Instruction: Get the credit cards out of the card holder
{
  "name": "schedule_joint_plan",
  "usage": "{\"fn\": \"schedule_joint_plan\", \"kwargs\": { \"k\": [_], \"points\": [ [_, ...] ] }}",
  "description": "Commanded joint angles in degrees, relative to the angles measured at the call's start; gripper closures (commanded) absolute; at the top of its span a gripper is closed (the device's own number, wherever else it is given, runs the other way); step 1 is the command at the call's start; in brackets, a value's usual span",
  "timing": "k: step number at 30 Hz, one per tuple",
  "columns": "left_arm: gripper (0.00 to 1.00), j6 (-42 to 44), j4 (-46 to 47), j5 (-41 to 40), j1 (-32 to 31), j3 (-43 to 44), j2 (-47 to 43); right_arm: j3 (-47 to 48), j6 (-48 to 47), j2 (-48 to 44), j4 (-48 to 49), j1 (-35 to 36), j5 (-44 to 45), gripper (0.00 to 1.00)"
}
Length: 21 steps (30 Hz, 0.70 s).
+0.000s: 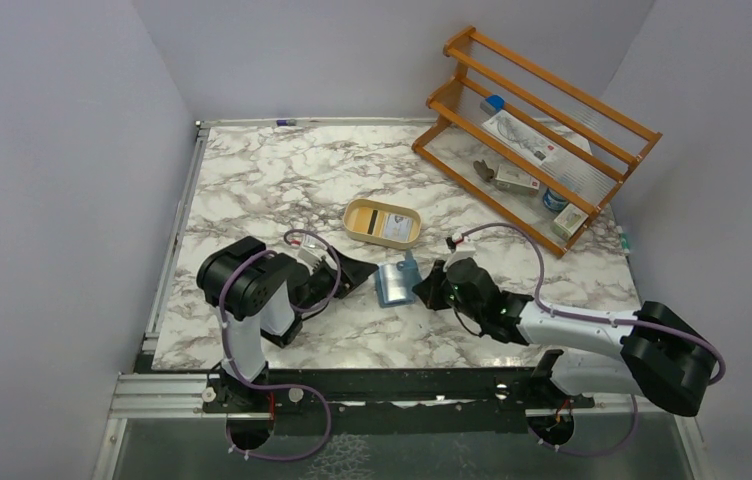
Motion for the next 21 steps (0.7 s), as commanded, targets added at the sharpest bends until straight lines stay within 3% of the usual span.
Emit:
{"fn": "schedule_joint_plan", "kwargs": {
  "k": [1,8,21],
  "points": [
    [0.26,1.1,14.5,-2.2,-1.3,-4.2,1.9,-3.1,2.5,-4.1,2.0,-0.5,-0.2,0.99],
    [0.26,-0.8,14.5,-3.7,-2.8,-4.9,2.1,-10.0,10.0,-9.8,3.5,-3.0,0.4,0.99],
    [0.29,-4.0,14.5,-11.8,-12.5,-3.0,5.2,-13.8,17.2,-8.7,10.5,-4.8,-2.5,0.99]
  ]
}}
